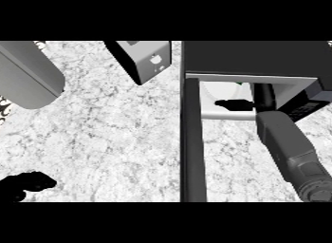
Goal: Pick up the milk, place it into the microwave and close the microwave
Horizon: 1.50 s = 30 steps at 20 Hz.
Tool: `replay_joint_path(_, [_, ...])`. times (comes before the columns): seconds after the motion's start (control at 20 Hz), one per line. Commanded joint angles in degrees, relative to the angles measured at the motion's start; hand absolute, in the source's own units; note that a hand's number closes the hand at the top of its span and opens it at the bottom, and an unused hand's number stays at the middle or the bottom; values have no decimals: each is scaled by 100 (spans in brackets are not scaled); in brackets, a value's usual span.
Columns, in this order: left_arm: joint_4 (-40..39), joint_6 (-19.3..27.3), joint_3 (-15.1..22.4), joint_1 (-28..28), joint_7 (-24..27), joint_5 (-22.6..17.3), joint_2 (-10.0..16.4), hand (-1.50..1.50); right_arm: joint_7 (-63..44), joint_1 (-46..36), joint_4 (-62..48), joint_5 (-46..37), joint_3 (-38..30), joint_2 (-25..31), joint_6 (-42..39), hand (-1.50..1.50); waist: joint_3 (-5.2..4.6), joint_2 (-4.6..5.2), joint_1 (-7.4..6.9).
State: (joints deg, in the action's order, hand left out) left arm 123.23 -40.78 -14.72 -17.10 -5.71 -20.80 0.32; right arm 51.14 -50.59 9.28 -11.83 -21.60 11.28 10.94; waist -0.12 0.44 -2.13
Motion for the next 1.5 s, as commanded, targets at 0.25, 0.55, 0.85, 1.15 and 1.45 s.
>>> replay_joint_path(0.25, [52, 693, 1238, 96, -277, 488, -32, 150, 615, 1081, 349, 322, -10, -336, -1260, -150, 12, -66, 277])
replay_joint_path(0.55, [213, 847, 1720, -143, -421, 623, -32, 150, 514, 1970, 1036, 338, 247, -403, -1470, -150, 3, -121, 375])
replay_joint_path(0.85, [-121, 737, 2328, 229, -213, 1317, -32, 150, 432, 3075, 2046, 485, 412, -282, -1814, -150, 0, -106, 402])
replay_joint_path(1.15, [-722, 1406, 2989, 874, 66, 1933, -32, 150, 287, 4606, 3618, 596, 746, -499, -2011, -150, -9, -111, 470])
replay_joint_path(1.45, [-2038, 2239, 4125, 1857, 302, 2617, -32, 150, 283, 5797, 4857, 939, 772, -201, -2627, -150, -4, -71, 478])
